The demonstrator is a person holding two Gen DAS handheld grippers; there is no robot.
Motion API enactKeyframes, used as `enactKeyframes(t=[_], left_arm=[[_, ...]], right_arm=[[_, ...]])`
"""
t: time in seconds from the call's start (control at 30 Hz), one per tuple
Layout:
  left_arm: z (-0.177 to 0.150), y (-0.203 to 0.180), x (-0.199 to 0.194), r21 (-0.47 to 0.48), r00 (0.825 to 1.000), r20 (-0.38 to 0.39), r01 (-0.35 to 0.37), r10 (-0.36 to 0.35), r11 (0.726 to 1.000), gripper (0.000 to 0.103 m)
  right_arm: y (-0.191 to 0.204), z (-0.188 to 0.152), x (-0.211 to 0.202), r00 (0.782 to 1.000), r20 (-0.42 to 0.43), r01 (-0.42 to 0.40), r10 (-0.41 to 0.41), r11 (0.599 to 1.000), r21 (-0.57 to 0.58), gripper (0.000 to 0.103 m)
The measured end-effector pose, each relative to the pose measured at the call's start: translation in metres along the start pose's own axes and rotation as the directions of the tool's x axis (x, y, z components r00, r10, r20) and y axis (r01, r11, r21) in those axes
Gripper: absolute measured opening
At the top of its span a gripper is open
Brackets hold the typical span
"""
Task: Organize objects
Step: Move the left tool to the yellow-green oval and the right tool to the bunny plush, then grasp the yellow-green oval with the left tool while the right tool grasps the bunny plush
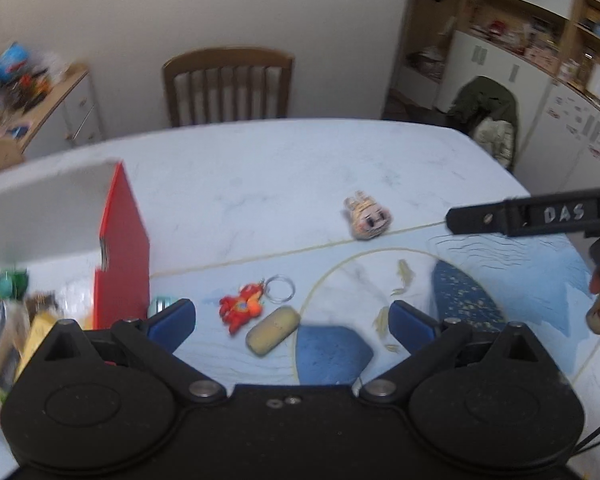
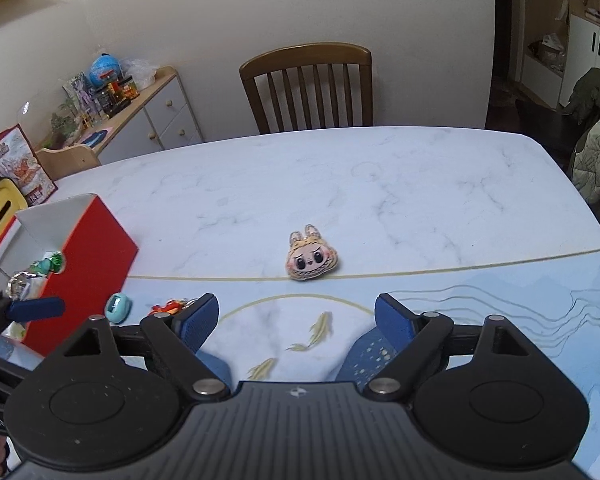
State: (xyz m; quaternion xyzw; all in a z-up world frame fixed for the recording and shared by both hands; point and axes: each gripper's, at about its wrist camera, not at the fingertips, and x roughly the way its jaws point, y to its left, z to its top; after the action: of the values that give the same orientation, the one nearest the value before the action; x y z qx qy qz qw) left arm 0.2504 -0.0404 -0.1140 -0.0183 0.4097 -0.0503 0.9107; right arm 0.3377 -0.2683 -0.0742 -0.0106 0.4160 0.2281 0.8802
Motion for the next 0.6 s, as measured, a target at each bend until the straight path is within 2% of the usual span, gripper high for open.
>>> enactKeyframes(t=[0.07, 0.23, 0.33, 0.43, 0.6], left_arm=[[-0.006, 0.0, 0.007, -0.034, 1.0, -0.005, -0.022, 0.022, 0.999, 0.102], [-0.014, -0.007, 0.03, -0.043, 0.995, -0.041, -0.088, 0.087, 0.995, 0.102], [-0.016, -0.003, 0.042, -0.082, 0.993, -0.065, -0.104, 0.099, 0.991, 0.101], [-0.017, 0.003, 0.053, -0.103, 0.989, -0.096, -0.124, 0.114, 0.987, 0.095], [-0.016, 0.01, 0.068, -0.158, 0.985, -0.137, -0.127, 0.106, 0.979, 0.092]], right_arm=[[-0.003, 0.002, 0.008, 1.0, -0.01, 0.0, 0.0, 1.0, 0.002, 0.086], [-0.004, 0.006, 0.032, 0.999, -0.046, 0.002, -0.003, 1.0, -0.028, 0.086], [-0.001, 0.009, 0.049, 0.997, -0.072, 0.018, -0.024, 0.997, -0.079, 0.086], [0.002, 0.014, 0.065, 0.995, -0.082, 0.046, -0.057, 0.99, -0.131, 0.086], [0.002, 0.022, 0.087, 0.992, -0.101, 0.058, -0.073, 0.989, -0.137, 0.086]])
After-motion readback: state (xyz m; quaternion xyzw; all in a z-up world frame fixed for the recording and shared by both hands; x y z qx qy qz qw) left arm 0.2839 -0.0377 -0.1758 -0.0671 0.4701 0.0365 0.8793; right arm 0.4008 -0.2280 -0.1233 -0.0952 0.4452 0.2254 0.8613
